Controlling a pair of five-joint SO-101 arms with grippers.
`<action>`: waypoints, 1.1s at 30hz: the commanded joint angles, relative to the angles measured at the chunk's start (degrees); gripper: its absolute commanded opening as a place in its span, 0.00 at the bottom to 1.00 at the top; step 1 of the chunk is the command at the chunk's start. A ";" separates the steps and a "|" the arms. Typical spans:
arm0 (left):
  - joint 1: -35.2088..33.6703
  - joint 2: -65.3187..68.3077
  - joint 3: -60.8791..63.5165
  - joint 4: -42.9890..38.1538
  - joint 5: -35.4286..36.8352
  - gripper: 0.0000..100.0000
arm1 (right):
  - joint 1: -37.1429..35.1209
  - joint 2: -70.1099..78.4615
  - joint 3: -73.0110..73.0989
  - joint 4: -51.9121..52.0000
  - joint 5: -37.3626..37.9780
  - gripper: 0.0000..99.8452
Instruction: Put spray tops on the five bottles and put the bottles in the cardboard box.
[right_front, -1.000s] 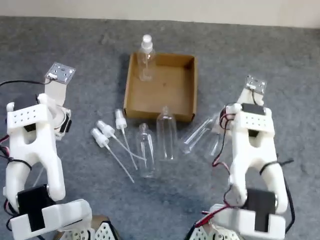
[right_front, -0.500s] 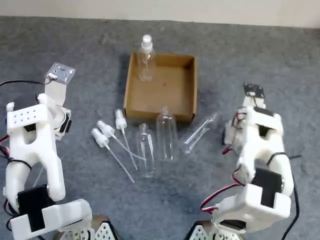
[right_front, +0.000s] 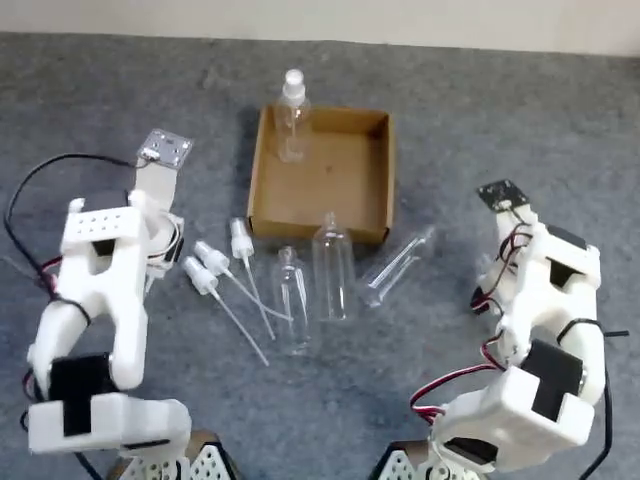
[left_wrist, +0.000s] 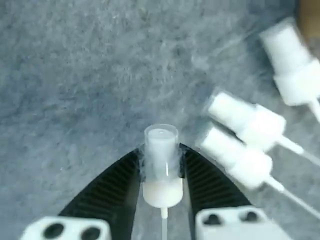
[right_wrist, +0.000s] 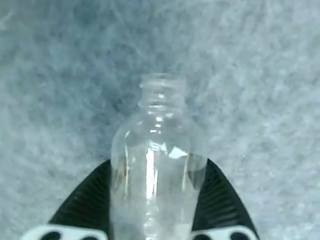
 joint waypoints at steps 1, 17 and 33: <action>1.27 5.93 -0.48 -5.27 1.67 0.02 | 1.89 -0.31 -1.45 0.75 0.53 0.06; 0.84 8.75 -0.48 -6.59 1.58 0.04 | 3.03 -0.48 -2.15 5.67 0.44 0.25; 0.22 -6.73 -7.60 9.05 4.57 0.00 | -1.45 -3.30 -17.36 9.45 -10.37 0.25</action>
